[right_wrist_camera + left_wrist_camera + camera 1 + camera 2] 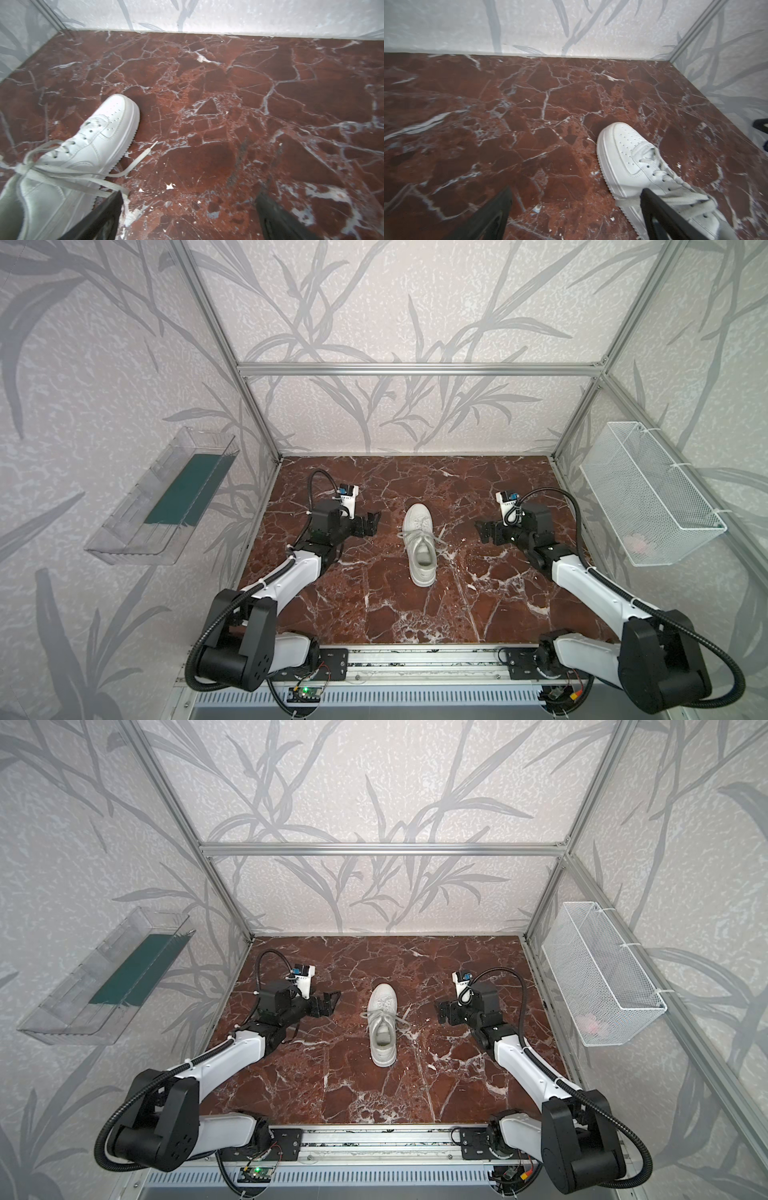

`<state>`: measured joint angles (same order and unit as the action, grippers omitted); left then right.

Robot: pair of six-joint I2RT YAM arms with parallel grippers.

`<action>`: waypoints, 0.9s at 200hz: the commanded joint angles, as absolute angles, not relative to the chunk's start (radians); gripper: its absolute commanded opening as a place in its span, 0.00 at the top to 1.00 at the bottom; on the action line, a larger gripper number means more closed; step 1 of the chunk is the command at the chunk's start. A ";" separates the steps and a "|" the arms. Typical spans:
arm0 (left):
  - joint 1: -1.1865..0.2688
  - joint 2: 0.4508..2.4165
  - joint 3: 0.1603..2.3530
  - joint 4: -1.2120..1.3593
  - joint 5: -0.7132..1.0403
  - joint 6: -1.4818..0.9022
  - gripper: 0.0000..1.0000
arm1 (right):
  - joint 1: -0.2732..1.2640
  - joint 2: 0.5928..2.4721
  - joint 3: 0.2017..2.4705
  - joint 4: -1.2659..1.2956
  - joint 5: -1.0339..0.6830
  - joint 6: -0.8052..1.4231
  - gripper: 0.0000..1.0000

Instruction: Tie the shoes

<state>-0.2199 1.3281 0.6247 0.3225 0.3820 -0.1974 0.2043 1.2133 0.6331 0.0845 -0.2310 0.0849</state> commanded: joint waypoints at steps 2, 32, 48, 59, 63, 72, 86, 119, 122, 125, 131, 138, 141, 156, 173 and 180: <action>-0.233 1.366 0.613 0.347 0.541 -0.291 0.13 | 0.217 1.249 0.700 0.064 -0.321 0.159 0.01; -0.268 1.377 0.549 0.437 0.564 -0.292 0.21 | 0.252 1.294 0.778 -0.037 -0.371 0.178 0.02; -0.271 1.404 0.572 0.384 0.589 -0.292 0.25 | 0.278 1.323 0.816 -0.080 -0.391 0.186 0.07; -0.273 1.426 0.582 0.368 0.603 -0.310 0.26 | 0.292 1.341 0.837 -0.100 -0.402 0.197 0.09; -0.273 1.433 0.583 0.375 0.612 -0.319 0.27 | 0.296 1.348 0.845 -0.104 -0.407 0.203 0.11; -0.277 1.446 0.577 0.401 0.628 -0.333 0.29 | 0.308 1.362 0.856 -0.102 -0.421 0.219 0.14; -0.296 1.458 0.568 0.424 0.631 -0.306 0.31 | 0.332 1.379 0.866 -0.089 -0.447 0.232 0.18; -0.356 1.469 0.638 0.235 0.546 -0.092 0.32 | 0.402 1.448 0.945 -0.156 -0.460 0.209 0.26; -0.355 1.472 0.648 0.217 0.537 -0.083 0.33 | 0.407 1.456 0.955 -0.166 -0.460 0.205 0.27; -0.355 1.474 0.659 0.202 0.536 -0.072 0.33 | 0.412 1.464 0.963 -0.175 -0.459 0.202 0.27; -0.355 1.481 0.681 0.163 0.536 -0.044 0.34 | 0.420 1.478 0.980 -0.192 -0.460 0.201 0.29; -0.355 1.487 0.701 0.136 0.532 -0.016 0.37 | 0.427 1.494 0.996 -0.207 -0.465 0.197 0.31; -0.356 1.490 0.708 0.129 0.531 -0.005 0.38 | 0.429 1.500 1.002 -0.213 -0.468 0.193 0.32; -0.362 1.501 0.733 0.112 0.529 0.056 0.43 | 0.436 1.523 1.023 -0.224 -0.485 0.192 0.36; -0.368 1.511 0.757 0.098 0.547 0.127 0.47 | 0.446 1.543 1.046 -0.235 -0.509 0.188 0.41; -0.367 1.519 0.769 0.099 0.561 0.145 0.48 | 0.451 1.552 1.059 -0.245 -0.516 0.185 0.43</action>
<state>-0.3603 1.4960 0.7231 0.1608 0.5488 0.0029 0.4389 1.5265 1.0088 -0.1833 -0.4709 0.2054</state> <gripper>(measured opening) 0.530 0.597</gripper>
